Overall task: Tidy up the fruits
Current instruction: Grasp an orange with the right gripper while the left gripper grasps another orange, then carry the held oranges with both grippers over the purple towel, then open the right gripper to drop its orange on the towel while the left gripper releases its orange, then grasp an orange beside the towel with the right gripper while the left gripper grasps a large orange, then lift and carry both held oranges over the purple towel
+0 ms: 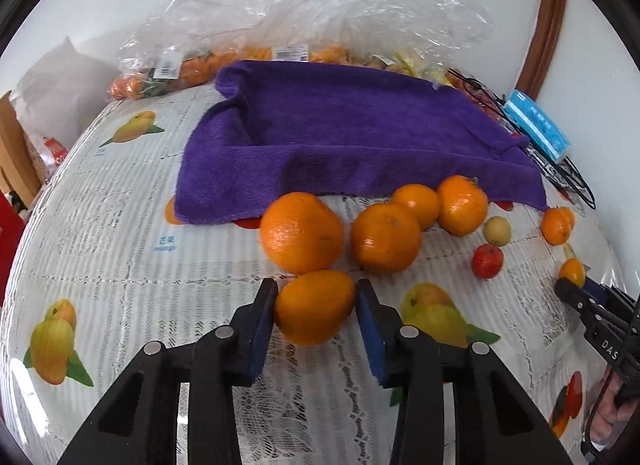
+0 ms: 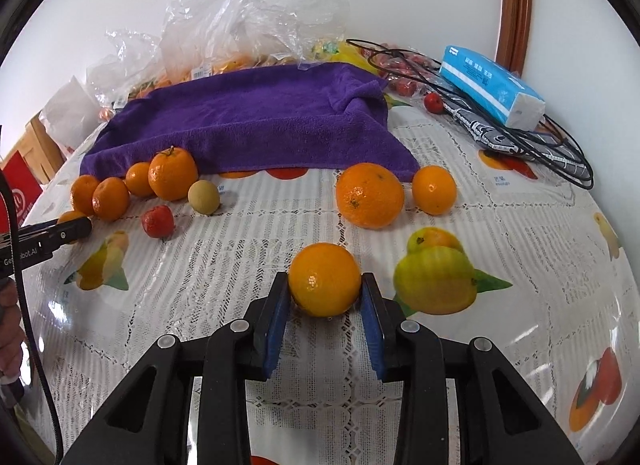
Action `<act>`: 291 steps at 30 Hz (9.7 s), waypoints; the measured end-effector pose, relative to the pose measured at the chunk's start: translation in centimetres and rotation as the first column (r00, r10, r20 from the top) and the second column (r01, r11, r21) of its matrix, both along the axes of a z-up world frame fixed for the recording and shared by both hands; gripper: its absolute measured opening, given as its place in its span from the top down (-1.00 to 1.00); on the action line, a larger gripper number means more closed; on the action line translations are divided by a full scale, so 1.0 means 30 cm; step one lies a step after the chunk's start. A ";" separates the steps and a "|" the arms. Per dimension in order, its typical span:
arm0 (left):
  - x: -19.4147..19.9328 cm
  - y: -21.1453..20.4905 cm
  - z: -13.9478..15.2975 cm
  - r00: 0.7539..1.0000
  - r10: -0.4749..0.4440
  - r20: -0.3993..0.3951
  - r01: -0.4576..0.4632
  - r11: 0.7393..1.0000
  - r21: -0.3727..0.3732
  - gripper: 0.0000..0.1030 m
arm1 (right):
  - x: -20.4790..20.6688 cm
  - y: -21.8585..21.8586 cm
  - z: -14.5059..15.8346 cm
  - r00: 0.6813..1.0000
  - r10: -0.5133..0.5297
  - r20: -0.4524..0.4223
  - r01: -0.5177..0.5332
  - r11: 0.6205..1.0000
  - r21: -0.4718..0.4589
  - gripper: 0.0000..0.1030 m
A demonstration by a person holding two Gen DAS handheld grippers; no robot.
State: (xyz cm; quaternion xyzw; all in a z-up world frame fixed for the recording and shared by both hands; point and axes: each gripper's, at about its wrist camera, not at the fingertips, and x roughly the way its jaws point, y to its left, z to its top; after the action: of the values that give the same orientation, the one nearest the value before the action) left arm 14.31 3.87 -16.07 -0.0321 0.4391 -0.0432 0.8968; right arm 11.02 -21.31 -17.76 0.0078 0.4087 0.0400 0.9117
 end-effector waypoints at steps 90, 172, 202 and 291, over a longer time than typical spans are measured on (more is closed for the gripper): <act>0.424 0.028 0.053 0.997 0.046 0.054 -0.044 0.998 -0.041 0.41 | 0.556 0.151 0.113 0.999 0.026 0.018 -0.026 1.000 -0.011 0.33; 0.362 -0.013 0.103 0.995 0.028 0.097 -0.023 0.998 -0.052 -0.20 | 0.247 -0.231 0.032 0.989 -0.150 0.012 0.149 0.988 0.051 -0.05; 0.334 -0.012 0.133 0.994 0.008 0.112 0.001 0.997 -0.082 -0.20 | 0.271 -0.239 -0.012 0.991 -0.129 -0.020 0.130 0.992 0.010 0.38; 0.163 -0.004 0.252 0.988 0.013 0.155 -0.002 0.997 -0.074 0.22 | 0.244 0.082 0.322 0.982 -0.009 0.189 -0.016 0.992 0.128 0.38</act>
State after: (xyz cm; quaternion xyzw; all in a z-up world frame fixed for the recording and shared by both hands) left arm 19.19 3.76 -8.52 -0.0633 0.3659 -0.0584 0.9267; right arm 18.34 -18.85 -8.09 0.0620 0.3169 0.0685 0.9439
